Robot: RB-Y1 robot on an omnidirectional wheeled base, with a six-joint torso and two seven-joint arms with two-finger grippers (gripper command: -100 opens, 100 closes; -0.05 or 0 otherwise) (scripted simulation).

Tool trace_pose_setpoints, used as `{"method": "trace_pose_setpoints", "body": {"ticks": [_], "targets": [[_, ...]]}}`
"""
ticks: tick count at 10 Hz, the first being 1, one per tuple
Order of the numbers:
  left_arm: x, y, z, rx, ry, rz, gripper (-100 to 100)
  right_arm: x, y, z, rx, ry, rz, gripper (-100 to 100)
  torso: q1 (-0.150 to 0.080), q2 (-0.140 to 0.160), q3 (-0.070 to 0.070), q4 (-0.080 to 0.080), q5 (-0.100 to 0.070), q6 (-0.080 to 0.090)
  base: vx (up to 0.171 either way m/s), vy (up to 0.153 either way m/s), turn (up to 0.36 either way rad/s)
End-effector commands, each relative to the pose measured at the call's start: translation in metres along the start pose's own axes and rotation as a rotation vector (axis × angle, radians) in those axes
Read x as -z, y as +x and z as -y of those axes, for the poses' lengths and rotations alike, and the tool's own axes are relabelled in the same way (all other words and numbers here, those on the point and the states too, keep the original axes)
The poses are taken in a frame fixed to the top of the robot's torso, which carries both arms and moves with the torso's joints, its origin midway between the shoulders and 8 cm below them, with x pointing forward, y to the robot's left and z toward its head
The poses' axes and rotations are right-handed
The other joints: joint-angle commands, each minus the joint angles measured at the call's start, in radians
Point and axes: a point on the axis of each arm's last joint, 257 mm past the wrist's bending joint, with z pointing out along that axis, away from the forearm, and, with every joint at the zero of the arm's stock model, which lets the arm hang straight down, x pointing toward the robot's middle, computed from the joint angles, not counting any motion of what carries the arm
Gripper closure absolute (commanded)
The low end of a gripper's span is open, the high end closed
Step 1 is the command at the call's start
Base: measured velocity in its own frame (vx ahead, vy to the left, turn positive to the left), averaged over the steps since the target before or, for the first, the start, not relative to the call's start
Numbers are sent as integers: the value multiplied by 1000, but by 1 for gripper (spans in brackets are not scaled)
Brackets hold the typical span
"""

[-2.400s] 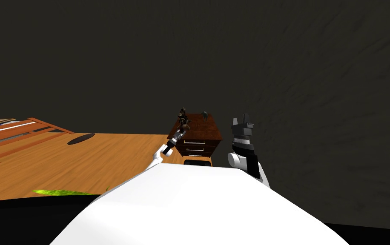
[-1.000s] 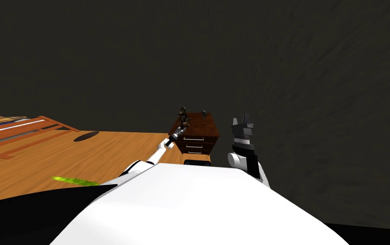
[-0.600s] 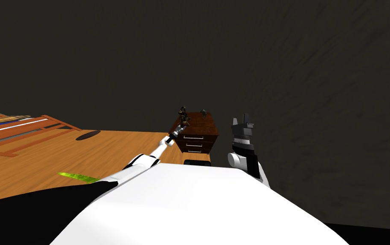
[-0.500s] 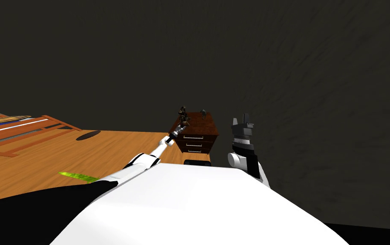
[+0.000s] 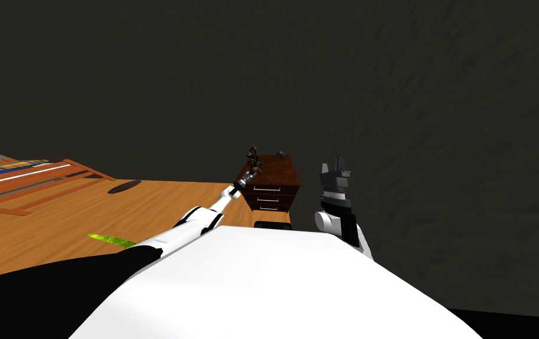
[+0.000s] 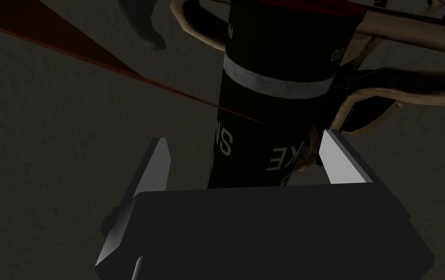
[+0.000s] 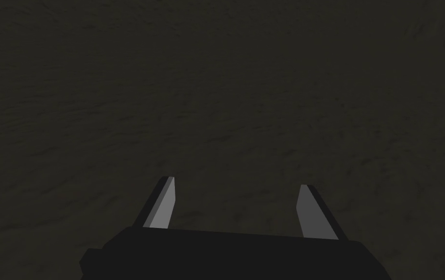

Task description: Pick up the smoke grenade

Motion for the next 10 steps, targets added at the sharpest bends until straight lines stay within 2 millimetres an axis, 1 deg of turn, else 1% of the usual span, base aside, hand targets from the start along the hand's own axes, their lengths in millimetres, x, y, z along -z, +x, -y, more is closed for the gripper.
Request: {"method": "trace_pose_setpoints", "body": {"ticks": [1,2,3,5,6,7,10], "targets": [[-10,-17,-3,-9,13,31,-100,0,0,0,0,0,0,0,0,0,0,0,0,0,-60,-9,25],[-15,-22,-3,-13,14,35,-100,0,0,0,0,0,0,0,-1,3,1,1,0,0,-69,-25,15],[-18,-23,-7,-15,8,30,-100,0,0,0,0,0,0,0,-2,4,2,1,0,0,-27,-19,-1],[-11,-10,-15,-6,-15,2,-100,0,0,0,0,0,0,0,-1,1,0,0,0,0,3,-5,-1],[-13,-12,-13,-7,-10,8,-100,0,0,0,0,0,0,0,-1,0,0,0,0,0,0,0,0],[-13,-12,-14,-8,-10,7,100,0,0,0,0,0,0,0,0,0,0,0,0,0,0,0,0],[-13,-12,-14,-11,-10,7,100,0,0,0,0,0,0,0,1,-1,-1,-1,1,0,0,0,0]]}}
